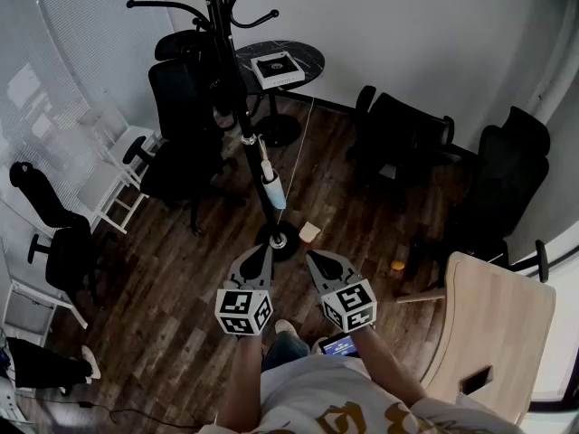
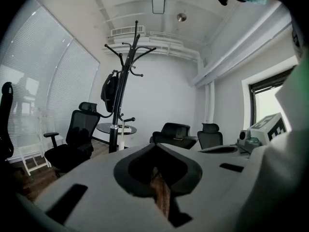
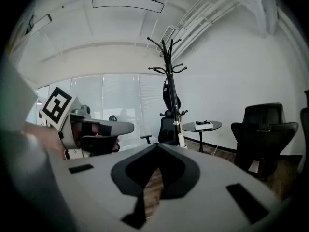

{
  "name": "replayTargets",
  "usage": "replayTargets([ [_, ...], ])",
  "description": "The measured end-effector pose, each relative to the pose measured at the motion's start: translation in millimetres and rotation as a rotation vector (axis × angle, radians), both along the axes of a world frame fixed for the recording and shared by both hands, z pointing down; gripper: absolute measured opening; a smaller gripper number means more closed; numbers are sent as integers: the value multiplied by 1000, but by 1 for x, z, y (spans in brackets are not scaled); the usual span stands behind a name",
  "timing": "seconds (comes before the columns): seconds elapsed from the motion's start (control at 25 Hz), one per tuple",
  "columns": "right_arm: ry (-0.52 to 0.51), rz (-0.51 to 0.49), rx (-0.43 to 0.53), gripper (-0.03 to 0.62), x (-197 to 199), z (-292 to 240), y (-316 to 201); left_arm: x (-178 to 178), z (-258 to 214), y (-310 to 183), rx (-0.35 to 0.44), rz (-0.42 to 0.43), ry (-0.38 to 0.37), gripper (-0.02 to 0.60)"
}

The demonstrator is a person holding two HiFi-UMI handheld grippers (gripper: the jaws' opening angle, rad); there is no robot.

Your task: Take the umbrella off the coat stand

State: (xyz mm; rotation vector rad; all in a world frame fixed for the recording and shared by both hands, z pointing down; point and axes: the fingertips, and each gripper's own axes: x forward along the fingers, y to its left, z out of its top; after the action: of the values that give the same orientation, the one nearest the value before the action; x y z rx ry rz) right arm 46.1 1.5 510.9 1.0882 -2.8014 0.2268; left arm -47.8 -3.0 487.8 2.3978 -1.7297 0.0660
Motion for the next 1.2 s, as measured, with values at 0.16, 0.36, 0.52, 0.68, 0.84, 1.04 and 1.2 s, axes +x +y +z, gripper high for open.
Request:
replayTargets([
  [0.16,-5,-10,23,11,4,-8,1,-2,-5,0,7,-13,10,20],
  [0.36,-28,-10,-6,12,8,-9,-2,-4,-10,-1,4,-26,27,20],
  [0.52,-37,-16,-40,12,9,-2,-2,-7,-10,0,-1,-44,32,20],
  [0.68,-38,-36,-61,12,4,7,-6,-11,-3,-4,-12,-64,19,20],
  [0.84,-37,-44,-76,12,-3,11,-18,-19,0,-18,-21,-76,21,21],
  [1.04,-45,-75,-78,11,-12,11,-40,-23,-1,-49,-13,-55,27,20],
  [1.2,-32,-69,-77,12,-16,11,-68,-21,0,-79,-14,-18,70,21],
])
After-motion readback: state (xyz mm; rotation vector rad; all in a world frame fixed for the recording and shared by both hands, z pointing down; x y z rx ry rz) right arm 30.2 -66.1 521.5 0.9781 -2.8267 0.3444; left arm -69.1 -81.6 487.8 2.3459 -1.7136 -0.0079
